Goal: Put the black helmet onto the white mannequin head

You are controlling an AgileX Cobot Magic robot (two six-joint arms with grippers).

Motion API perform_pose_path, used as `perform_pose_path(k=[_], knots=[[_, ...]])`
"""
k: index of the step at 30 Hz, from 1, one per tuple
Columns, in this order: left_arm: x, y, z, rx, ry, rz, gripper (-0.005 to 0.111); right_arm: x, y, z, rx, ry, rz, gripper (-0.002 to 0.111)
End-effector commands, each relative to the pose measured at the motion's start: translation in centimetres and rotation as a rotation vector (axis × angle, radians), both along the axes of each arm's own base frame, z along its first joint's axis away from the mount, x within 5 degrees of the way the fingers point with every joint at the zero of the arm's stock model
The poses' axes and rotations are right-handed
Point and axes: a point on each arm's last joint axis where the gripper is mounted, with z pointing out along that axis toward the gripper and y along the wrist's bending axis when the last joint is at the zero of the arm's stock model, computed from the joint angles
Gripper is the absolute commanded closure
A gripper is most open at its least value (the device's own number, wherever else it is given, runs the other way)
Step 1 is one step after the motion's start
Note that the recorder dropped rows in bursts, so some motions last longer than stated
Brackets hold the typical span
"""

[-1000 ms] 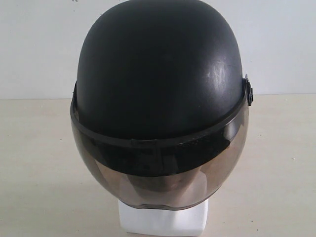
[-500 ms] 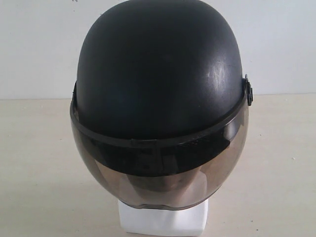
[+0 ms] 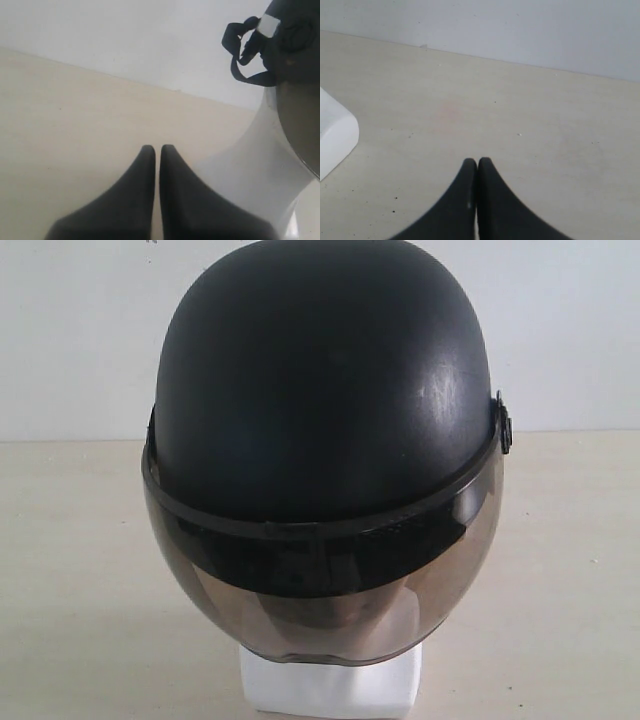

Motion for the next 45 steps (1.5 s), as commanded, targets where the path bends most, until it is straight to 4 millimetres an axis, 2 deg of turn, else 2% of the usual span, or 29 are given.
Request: perform_pose_path(k=[1,3,7,15,45], knots=[[0.01,0.59,-0.44,0.168,0.018,0.042,0.102,-0.01,0.00,0.11,-0.006,-0.013,0.003,0.109],[0.02,0.84,-0.50,0.270,0.015,0.052,0.102,-0.02,0.00,0.09,-0.006,-0.011,0.003,0.109],[-0.01,0.94,-0.68,0.325,0.030,0.052,0.102,-0.02,0.00,0.09,-0.006,-0.011,0.003,0.109],[-0.01,0.86,-0.66,0.193,0.043,0.065,0.102,-0.02,0.00,0.09,-0.006,-0.011,0.003,0.109],[0.00,0.88,-0.63,0.203,0.038,0.066,0.102,-0.02,0.00,0.09,-0.004,-0.011,0.002,0.109]])
